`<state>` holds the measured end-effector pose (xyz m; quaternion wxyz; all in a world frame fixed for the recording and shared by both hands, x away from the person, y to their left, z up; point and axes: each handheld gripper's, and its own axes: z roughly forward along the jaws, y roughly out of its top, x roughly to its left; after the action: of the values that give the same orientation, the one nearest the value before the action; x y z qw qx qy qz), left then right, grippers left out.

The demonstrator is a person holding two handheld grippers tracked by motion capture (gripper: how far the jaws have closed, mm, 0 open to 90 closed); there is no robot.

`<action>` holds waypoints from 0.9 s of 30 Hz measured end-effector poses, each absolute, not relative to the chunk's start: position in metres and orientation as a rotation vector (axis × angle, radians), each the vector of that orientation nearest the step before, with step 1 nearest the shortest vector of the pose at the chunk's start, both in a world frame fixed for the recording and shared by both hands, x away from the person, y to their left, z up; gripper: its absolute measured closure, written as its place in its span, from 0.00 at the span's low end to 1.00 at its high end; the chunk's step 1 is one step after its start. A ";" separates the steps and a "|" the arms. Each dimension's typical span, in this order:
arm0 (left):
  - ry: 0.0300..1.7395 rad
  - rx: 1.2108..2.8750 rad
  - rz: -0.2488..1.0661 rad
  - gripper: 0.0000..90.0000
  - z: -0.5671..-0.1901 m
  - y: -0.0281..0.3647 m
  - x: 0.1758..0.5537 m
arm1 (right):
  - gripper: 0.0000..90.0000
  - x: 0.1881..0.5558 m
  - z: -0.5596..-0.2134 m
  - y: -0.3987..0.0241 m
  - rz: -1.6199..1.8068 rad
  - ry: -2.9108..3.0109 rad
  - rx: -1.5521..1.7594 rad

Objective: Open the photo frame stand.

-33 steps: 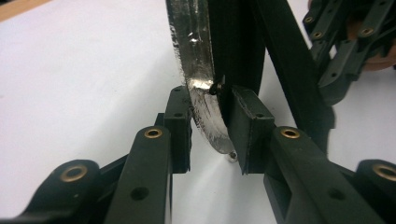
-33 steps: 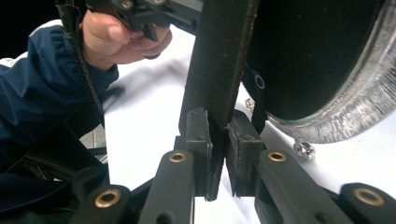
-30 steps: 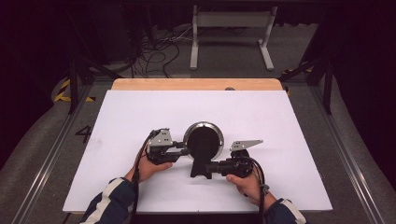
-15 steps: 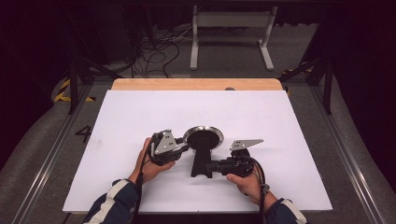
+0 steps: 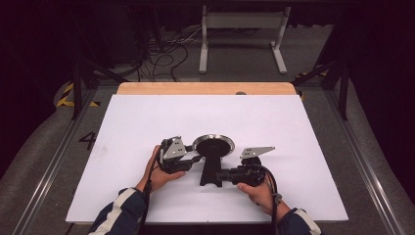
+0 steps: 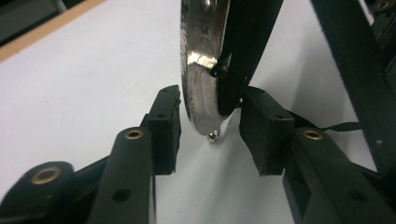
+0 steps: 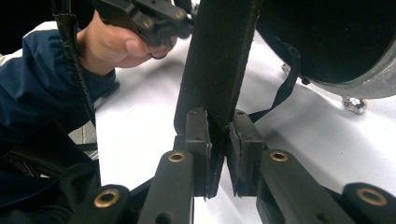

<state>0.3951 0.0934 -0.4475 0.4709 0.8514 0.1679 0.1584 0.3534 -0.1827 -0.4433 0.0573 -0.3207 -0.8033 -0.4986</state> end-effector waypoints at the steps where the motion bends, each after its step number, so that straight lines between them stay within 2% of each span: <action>1: 0.418 2.096 0.389 0.64 -0.449 0.092 0.396 | 0.89 0.353 -0.443 -0.183 -1.511 -2.435 -0.970; 3: 0.422 2.113 0.378 0.65 -0.453 0.089 0.398 | 0.89 0.353 -0.443 -0.183 -1.510 -2.439 -0.966; 7: 0.421 2.123 0.376 0.73 -0.456 0.086 0.399 | 0.90 0.352 -0.444 -0.181 -1.500 -2.449 -0.958; 27: 0.429 2.163 0.508 0.79 -0.457 0.081 0.402 | 0.89 0.354 -0.446 -0.183 -1.476 -2.497 -0.997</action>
<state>0.4020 0.0806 -0.4571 0.4252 0.8652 0.1716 0.2031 0.3542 -0.1834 -0.4457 0.0372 -0.3250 -0.8135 -0.4809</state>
